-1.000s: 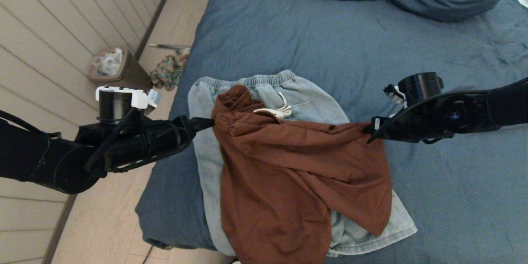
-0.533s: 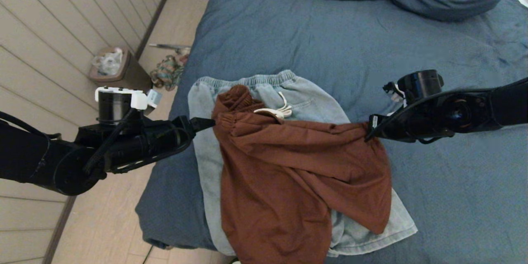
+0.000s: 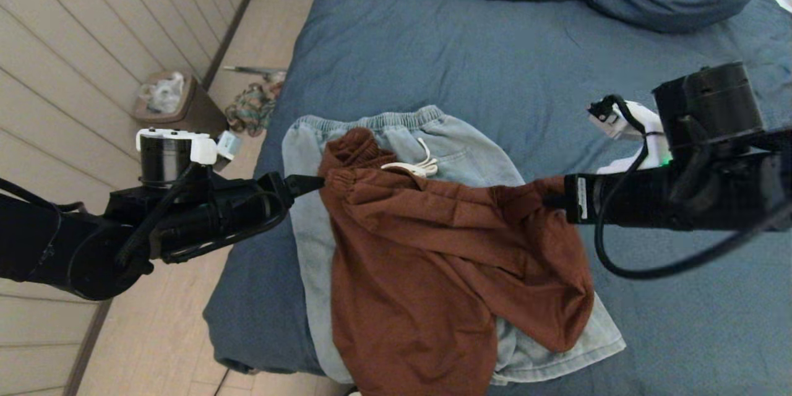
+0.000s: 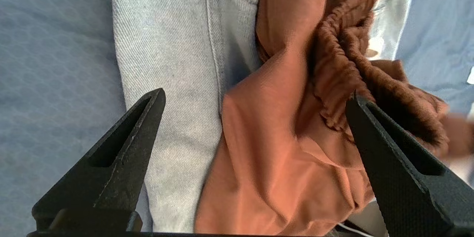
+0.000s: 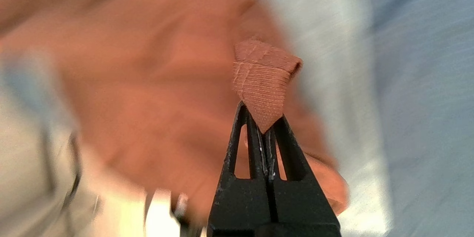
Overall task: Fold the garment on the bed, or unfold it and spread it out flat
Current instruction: Fold the brown shorts
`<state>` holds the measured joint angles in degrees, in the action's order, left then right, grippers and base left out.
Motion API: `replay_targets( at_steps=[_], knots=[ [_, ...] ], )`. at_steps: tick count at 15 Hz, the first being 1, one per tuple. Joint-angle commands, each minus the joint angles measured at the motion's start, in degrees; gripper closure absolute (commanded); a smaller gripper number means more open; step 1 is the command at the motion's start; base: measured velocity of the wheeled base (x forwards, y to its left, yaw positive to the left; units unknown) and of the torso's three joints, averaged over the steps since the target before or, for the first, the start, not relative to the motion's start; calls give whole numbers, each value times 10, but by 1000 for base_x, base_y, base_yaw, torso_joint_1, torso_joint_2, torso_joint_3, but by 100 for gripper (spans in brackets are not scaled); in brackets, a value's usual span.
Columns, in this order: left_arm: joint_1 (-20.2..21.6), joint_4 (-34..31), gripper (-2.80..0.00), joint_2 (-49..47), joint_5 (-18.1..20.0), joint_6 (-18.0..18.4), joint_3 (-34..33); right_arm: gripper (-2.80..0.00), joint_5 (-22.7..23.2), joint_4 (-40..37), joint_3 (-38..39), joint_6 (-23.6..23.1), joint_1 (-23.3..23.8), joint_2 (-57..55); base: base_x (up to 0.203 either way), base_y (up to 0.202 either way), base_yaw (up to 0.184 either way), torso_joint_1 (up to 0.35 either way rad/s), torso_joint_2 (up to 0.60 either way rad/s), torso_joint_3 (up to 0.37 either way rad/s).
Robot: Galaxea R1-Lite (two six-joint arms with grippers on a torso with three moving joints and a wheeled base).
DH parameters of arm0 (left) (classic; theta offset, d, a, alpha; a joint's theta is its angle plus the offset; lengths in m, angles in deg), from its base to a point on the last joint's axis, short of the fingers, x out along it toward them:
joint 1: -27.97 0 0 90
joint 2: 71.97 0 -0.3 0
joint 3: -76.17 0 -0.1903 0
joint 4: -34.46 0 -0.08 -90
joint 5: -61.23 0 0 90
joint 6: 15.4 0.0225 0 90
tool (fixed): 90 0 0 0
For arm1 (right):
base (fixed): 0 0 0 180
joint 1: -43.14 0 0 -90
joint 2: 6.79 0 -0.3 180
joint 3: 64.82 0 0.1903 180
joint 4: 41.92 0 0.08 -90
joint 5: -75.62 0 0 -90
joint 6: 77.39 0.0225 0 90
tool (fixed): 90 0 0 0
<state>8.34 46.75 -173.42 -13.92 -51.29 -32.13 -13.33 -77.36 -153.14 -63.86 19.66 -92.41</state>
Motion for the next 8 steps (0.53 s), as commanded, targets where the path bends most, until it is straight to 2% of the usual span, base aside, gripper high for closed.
replay_targets(
  at_steps=[1, 4, 6, 8],
  knots=[
    [-2, 2, -280, 15, 1, -2, -3, 0, 0, -51, 11, 1, -93, 86, 0, 0, 0, 0, 0, 0],
    [-2, 2, -280, 33, 1, -3, -3, 0, -1, -114, 18, -2, -175, 102, 0, 0, 0, 0, 0, 0],
    [-2, 2, -280, 38, 1, -4, -4, 0, -1, -124, 22, -3, -185, 102, 0, 0, 0, 0, 0, 0],
    [1, 2, -280, 63, 0, -6, -3, 0, 1, -130, 32, -3, -237, 94, 0, 0, 0, 0, 0, 0]
  ],
)
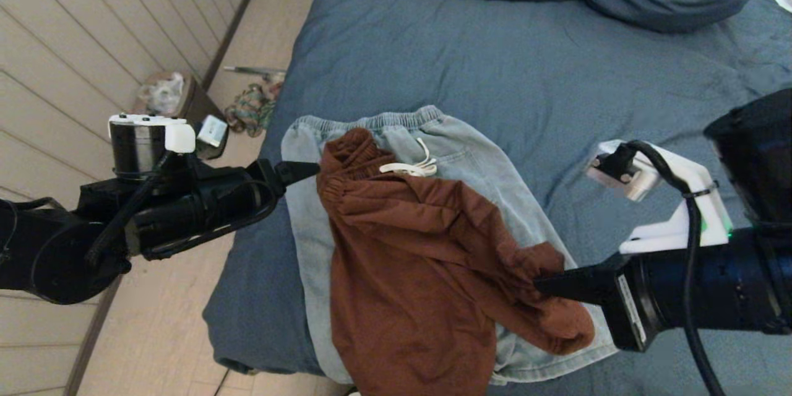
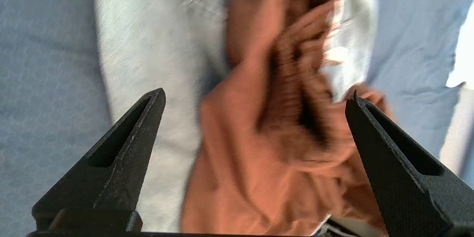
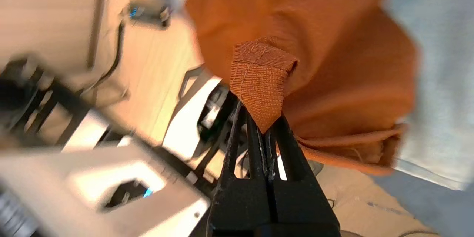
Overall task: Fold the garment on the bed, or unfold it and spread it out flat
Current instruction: Fold the brown shorts
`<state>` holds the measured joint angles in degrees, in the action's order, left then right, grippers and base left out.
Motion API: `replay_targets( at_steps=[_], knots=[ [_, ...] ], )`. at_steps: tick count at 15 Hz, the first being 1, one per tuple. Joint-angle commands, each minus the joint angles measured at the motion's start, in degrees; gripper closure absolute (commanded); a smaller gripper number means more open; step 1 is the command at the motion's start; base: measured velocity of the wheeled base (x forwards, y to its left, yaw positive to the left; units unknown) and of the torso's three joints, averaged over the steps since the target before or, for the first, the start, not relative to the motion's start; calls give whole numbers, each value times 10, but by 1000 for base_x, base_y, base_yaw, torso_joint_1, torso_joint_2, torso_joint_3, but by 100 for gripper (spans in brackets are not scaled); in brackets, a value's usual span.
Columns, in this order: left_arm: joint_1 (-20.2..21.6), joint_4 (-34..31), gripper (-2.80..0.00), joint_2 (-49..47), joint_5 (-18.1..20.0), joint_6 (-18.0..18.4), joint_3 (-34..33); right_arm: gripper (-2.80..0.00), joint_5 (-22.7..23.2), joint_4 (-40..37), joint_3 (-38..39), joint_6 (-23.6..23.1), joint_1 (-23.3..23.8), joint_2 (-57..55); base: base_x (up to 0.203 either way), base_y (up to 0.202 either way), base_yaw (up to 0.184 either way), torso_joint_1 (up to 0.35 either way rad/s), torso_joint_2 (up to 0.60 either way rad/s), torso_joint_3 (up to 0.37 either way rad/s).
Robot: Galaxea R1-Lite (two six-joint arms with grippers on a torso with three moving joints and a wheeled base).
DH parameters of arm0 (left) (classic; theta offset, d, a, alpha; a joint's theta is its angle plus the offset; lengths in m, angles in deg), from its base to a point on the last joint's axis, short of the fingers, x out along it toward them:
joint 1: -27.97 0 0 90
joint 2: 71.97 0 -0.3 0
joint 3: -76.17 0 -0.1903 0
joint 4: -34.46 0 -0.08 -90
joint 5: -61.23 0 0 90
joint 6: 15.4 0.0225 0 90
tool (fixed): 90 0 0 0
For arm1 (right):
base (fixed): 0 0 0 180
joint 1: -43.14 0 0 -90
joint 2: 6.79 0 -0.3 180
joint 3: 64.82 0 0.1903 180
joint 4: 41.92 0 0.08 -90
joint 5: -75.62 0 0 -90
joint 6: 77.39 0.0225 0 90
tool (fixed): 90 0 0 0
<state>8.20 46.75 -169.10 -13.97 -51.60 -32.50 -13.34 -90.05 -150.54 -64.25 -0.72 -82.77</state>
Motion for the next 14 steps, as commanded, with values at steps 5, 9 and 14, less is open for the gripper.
replay_targets(
  at_steps=[5, 9, 14],
  knots=[
    [20, 2, -280, 67, -22, -3, 3, 0, 29, -2, -12, 2, -85, -89, 0, 0, 0, 0, 0, 0],
    [20, 2, -280, 66, -31, -3, 5, 0, 90, 0, -72, 11, -90, -149, 0, 0, 0, 0, 0, 0],
    [22, 2, -280, 68, -32, -3, 6, 0, 159, -13, -127, 37, -135, -185, 0, 0, 0, 0, 0, 0]
  ],
)
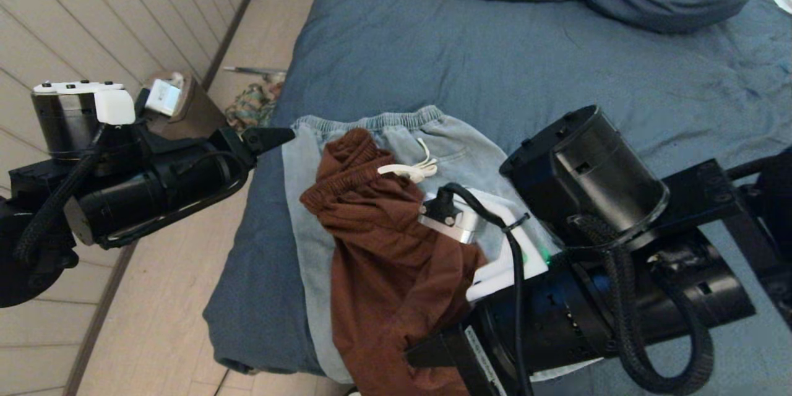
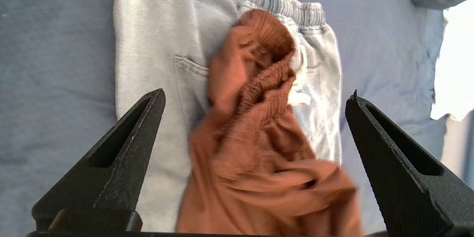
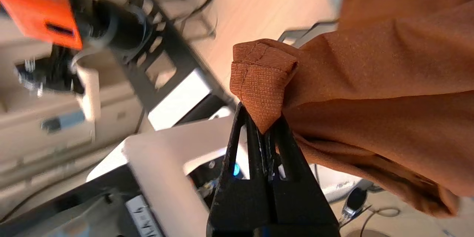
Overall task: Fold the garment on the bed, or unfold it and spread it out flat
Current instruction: Fold the brown shorts
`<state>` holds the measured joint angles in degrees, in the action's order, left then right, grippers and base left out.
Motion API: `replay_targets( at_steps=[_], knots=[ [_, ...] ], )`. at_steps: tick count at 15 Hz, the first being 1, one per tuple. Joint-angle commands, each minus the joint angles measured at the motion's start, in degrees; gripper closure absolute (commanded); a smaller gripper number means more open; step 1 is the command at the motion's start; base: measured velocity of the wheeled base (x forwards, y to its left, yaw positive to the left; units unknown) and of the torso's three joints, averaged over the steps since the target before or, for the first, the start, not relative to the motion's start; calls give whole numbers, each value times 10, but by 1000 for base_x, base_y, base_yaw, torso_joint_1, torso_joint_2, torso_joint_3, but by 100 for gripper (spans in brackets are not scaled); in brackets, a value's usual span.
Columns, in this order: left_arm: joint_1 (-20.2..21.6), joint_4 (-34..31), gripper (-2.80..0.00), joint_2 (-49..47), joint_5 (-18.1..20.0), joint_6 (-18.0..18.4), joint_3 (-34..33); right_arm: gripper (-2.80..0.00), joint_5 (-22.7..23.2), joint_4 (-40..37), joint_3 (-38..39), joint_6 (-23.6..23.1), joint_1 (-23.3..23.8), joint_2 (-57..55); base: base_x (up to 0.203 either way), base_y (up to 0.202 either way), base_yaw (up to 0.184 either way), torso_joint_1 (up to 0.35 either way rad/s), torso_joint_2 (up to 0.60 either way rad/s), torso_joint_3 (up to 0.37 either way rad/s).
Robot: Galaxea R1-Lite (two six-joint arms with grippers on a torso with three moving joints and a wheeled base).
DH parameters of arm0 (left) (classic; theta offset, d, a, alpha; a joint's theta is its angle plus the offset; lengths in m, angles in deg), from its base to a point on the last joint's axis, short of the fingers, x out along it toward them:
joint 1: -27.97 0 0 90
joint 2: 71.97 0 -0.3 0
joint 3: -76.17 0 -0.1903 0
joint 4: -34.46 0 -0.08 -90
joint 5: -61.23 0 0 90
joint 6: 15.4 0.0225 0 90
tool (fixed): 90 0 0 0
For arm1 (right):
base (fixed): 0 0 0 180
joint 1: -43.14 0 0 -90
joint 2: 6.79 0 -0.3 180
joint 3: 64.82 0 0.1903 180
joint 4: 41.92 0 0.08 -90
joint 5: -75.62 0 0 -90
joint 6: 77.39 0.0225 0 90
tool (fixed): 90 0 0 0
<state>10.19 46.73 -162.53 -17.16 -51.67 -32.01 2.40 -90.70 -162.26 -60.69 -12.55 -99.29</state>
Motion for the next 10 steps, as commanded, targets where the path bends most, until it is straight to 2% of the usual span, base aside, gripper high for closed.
replay_targets(
  at_steps=[1, 7, 10],
  knots=[
    [4, 2, -280, 6, 1, -2, 1, 0, 2, -19, -14, 2, -29, -29, 0, 0, 0, 0, 0, 0],
    [7, 2, -280, 22, 1, -2, -1, 0, 1, -29, -13, 15, -71, -93, 0, 0, 0, 0, 0, 0],
    [23, 2, -280, 22, 3, -3, 3, 0, 1, -29, -15, 14, -90, -113, 0, 0, 0, 0, 0, 0]
  ],
)
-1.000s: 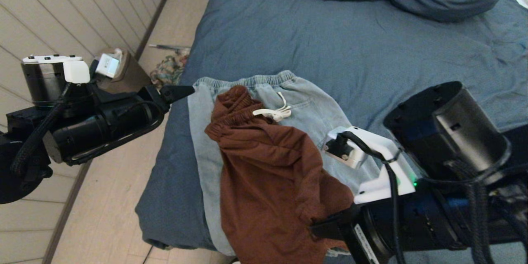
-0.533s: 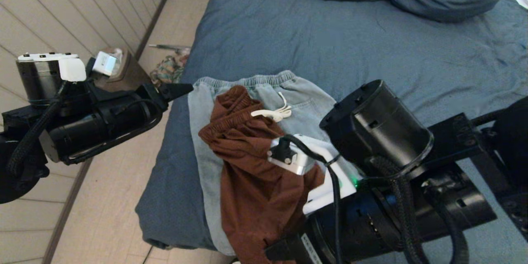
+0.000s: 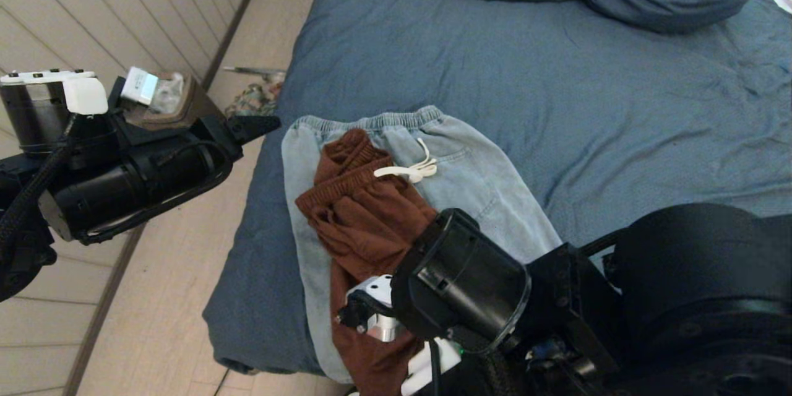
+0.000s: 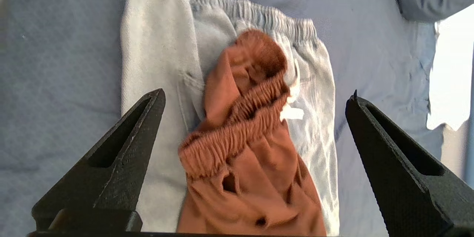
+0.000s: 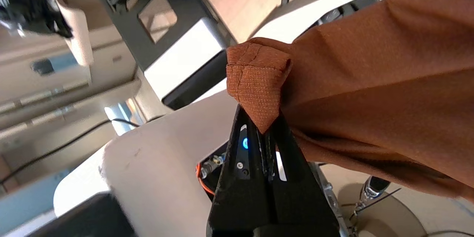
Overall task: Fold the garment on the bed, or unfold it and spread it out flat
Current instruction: Fold the brown shorts
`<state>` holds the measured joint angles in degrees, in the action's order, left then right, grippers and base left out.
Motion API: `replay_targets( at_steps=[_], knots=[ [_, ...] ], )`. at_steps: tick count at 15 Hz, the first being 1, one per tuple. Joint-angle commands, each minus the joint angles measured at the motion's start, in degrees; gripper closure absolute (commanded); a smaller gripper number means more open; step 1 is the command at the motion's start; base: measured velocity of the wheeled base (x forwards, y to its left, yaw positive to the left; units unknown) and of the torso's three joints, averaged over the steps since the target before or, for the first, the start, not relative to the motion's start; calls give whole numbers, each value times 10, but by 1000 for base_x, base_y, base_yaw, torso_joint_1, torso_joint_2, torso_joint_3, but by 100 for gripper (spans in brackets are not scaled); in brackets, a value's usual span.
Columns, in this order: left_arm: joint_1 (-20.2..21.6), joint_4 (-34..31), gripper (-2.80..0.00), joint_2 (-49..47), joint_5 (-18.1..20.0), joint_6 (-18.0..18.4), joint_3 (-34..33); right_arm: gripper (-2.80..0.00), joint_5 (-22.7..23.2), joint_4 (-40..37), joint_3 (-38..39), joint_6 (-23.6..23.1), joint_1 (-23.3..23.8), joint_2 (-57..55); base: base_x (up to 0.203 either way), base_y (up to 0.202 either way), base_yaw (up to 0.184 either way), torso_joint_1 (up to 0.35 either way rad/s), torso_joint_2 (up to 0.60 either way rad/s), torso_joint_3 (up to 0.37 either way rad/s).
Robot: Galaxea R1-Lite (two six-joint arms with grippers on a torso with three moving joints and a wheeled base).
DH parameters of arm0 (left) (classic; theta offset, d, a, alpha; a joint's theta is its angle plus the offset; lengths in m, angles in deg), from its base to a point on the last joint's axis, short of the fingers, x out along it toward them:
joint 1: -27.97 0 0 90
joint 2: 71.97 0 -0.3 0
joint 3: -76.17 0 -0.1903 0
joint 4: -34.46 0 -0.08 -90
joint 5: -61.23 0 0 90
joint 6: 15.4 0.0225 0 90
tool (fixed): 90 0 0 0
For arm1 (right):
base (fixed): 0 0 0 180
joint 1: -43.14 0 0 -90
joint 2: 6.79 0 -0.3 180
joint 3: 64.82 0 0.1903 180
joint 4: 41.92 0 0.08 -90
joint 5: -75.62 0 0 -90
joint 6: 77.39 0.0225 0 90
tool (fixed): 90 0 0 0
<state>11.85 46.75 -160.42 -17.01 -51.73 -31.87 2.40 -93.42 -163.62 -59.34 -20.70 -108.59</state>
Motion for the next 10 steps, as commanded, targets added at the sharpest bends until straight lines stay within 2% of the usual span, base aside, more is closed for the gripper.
replay_targets(
  at_steps=[1, 9, 10],
  knots=[
    [6, 2, -280, 1, 0, -2, 2, 0, 1, -1, -4, 1, -12, -30, 0, 0, 0, 0, 0, 0],
    [6, 2, -280, -7, 6, -1, 0, 0, -10, 0, -65, 1, -13, -92, 0, 0, 0, 0, 0, 0],
    [6, 2, -280, -8, 6, -1, 0, -280, -18, 1, -62, 0, -13, -92, 0, 0, 0, 0, 0, 0]
  ],
)
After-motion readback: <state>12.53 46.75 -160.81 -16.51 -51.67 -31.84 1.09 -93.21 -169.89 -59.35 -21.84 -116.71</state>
